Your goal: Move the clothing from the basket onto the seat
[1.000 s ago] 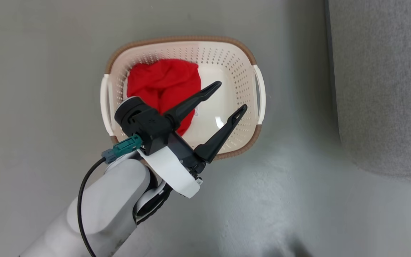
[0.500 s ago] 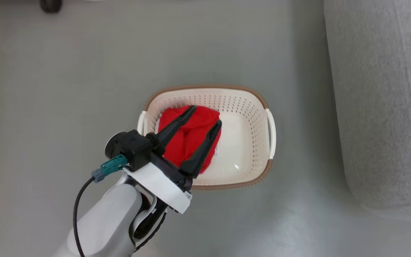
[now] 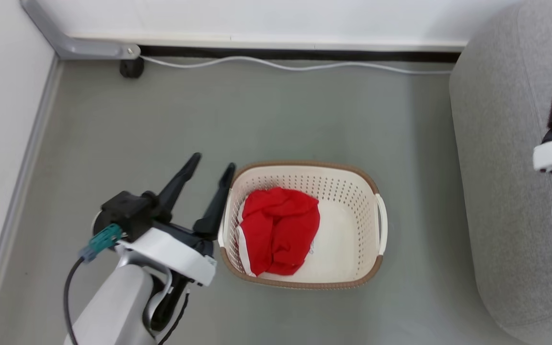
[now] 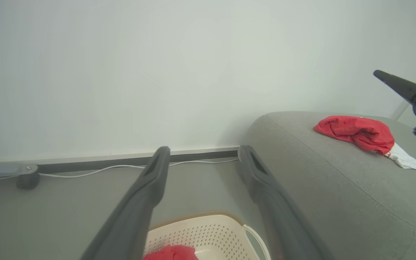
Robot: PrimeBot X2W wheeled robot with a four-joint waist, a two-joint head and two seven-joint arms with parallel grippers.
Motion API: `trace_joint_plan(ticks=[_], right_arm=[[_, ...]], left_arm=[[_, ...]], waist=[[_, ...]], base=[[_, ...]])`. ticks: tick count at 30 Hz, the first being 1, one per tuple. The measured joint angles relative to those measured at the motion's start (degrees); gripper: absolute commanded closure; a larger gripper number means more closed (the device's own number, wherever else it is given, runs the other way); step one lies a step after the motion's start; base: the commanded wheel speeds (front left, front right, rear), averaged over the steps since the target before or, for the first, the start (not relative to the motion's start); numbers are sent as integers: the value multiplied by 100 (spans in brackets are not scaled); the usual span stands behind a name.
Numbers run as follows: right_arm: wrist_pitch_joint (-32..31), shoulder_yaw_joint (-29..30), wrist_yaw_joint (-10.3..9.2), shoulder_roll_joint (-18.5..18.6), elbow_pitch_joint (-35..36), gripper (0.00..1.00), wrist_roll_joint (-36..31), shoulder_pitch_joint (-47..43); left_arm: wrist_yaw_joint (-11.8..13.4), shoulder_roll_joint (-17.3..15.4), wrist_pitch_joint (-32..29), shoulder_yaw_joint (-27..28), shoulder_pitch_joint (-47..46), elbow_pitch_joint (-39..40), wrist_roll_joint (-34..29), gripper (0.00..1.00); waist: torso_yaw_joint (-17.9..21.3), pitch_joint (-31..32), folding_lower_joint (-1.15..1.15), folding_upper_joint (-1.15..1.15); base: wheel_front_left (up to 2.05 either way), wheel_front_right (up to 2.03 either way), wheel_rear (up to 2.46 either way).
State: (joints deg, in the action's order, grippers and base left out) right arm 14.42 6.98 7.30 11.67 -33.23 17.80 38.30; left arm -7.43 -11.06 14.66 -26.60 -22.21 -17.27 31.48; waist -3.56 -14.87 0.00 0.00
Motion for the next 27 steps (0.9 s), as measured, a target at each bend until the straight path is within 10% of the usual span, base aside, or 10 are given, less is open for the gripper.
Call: trace_joint_plan(ticks=[27], right_arm=[[7,-1048,0,-498,1401,0,-124,-2710]], left_arm=[[0,702,-1,2760,1897,181,-1445,0]], waist=[[-137,1230,0,0]], base=[[0,0,0]])
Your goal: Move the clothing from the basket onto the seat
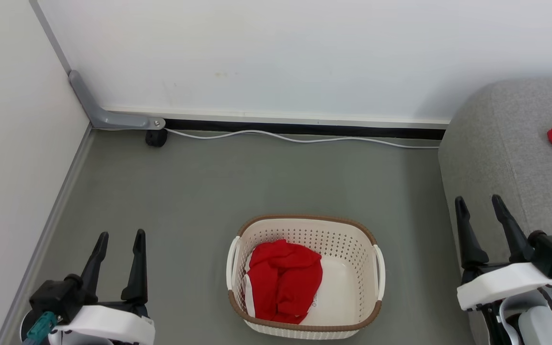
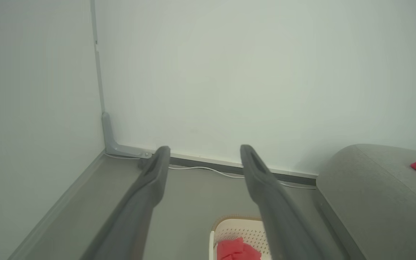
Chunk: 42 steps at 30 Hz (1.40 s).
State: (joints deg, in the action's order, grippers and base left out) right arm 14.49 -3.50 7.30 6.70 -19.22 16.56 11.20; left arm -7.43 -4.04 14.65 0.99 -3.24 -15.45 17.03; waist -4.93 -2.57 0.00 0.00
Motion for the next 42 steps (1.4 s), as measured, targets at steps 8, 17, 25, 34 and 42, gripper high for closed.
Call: trace_joint_plan(ticks=[8,17,25,34,42], right_arm=[[0,70,0,-93,164,0,-176,-246],[0,104,0,-142,187,0,-241,-271],[0,118,0,-152,187,0,-241,-271],[0,134,0,-165,198,0,-241,-271],[0,148,0,-199,466,0,-297,-116]], left_arm=[[0,100,0,25,333,171,-146,0],[0,130,0,4,425,241,-148,0],[0,137,0,-9,425,267,-148,0],[0,140,0,-56,425,276,-148,0],[0,136,0,-319,346,182,-115,0]], waist=[[94,48,0,0],[123,83,0,0],[148,60,0,0],[173,21,0,0],[229,-419,0,0]], base=[[0,0,0],[0,0,0],[0,0,0],[0,0,0],[0,0,0]])
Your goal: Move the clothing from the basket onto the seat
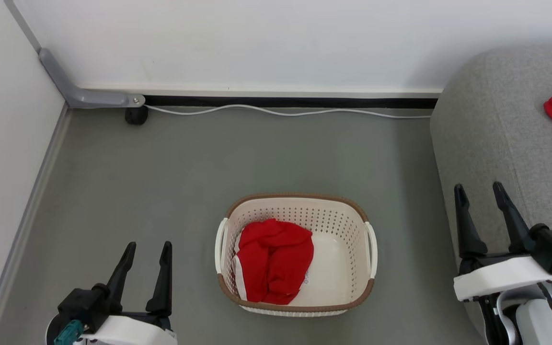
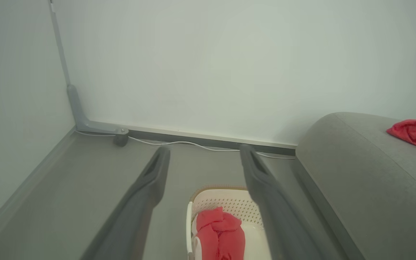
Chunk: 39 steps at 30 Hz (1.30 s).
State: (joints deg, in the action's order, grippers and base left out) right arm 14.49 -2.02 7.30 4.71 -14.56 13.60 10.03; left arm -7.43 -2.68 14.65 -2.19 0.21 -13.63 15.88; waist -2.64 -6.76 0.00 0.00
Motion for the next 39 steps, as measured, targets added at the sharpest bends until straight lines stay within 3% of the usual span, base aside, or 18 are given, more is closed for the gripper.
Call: trace_joint_plan(ticks=[19,31,39], right_arm=[[1,-278,0,-138,474,0,-105,1325],[11,-634,0,-144,831,0,208,2109],[16,-835,0,-142,1013,0,432,2587]], left_arm=[[0,-99,0,-942,-1716,-849,246,0],[0,-411,1,-1626,-2963,-1319,234,0],[0,-720,1,-2353,-4019,-2079,69,0]], waist=[[498,-1907,0,0],[938,-3172,0,0],[1240,-3932,0,0]], base=[[0,0,0],[0,0,0],[0,0,0]])
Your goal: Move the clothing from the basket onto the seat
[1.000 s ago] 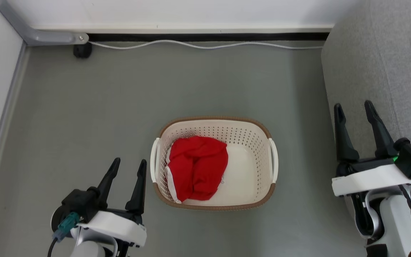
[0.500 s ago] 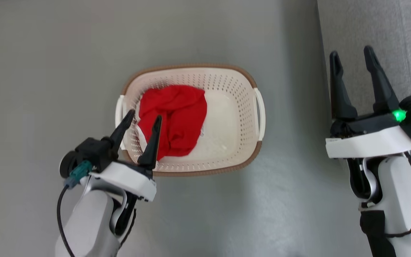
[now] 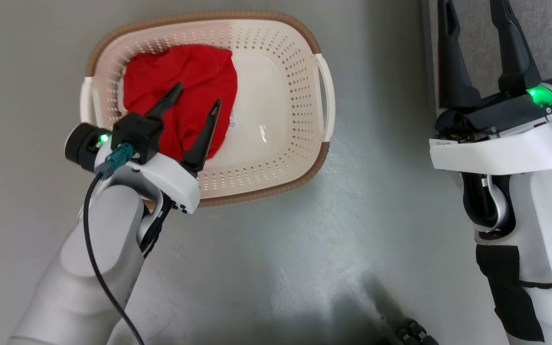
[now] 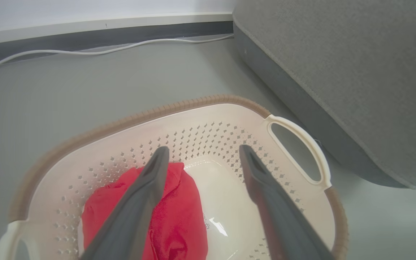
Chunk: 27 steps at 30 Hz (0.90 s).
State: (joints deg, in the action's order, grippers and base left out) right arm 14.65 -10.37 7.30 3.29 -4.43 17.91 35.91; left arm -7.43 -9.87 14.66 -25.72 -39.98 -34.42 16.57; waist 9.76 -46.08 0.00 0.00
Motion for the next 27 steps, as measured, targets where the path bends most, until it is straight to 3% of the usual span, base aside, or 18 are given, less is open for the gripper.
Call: trace_joint_plan(ticks=[6,16,27], right_arm=[[0,-138,0,-1,53,0,198,116],[0,-255,0,-2,151,0,442,144],[0,-355,0,-7,285,0,708,180]], left_arm=[[0,-110,0,-648,-782,-1094,-114,0],[29,-149,-231,-1145,-1980,-2860,-593,0],[336,-197,-836,-1634,-2594,-3680,-1101,0]], waist=[[223,-371,0,0],[484,-724,0,0],[733,-941,0,0]], base=[[0,0,0],[0,0,0],[0,0,0]])
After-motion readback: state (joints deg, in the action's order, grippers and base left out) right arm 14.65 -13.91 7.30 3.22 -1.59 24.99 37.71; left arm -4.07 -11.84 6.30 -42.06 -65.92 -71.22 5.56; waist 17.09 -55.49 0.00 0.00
